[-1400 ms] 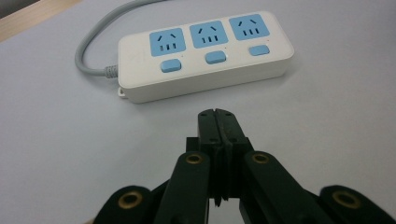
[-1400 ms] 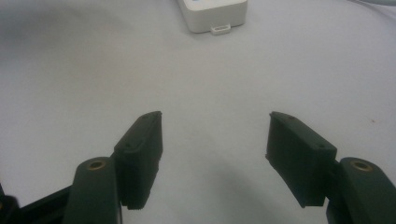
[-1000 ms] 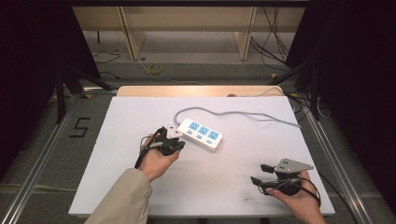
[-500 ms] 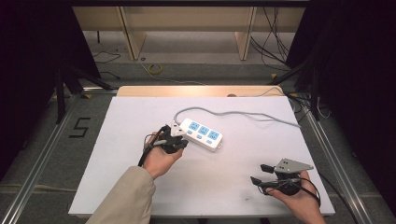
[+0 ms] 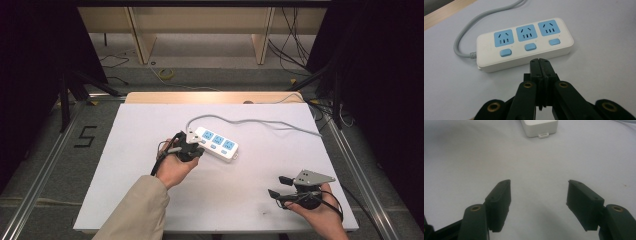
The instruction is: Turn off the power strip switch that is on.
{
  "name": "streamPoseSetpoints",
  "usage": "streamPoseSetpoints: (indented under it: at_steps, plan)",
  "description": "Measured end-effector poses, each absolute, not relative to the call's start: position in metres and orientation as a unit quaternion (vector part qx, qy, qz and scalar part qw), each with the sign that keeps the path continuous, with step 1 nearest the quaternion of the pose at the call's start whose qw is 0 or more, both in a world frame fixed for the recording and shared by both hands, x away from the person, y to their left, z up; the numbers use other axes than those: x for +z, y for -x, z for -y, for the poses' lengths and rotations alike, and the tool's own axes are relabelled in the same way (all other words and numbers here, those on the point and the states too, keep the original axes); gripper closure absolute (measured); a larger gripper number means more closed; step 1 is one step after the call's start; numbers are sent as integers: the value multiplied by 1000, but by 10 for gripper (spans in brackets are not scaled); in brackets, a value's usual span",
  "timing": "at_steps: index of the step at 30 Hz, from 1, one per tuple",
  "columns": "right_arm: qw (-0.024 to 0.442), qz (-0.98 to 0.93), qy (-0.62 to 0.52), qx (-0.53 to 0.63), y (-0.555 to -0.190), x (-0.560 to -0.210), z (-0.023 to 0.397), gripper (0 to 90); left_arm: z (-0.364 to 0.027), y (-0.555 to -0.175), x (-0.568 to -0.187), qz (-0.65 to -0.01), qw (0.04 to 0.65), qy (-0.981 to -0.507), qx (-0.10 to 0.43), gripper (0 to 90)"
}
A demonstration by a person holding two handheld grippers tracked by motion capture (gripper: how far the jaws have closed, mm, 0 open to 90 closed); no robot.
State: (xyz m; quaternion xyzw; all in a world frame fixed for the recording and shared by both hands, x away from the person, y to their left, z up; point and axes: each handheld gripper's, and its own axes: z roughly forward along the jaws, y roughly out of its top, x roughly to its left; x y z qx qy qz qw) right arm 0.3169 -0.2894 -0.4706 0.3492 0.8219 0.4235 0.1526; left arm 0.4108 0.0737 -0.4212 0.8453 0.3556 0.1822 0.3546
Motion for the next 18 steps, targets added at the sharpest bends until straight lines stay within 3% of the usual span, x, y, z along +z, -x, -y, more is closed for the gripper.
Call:
streamPoseSetpoints:
  at_steps: [18]
  plan:
    - [153, -822, -348, 423, -317, -470, 289, 368, -66, -418, -420, -352, 353, -848, 182, 899]
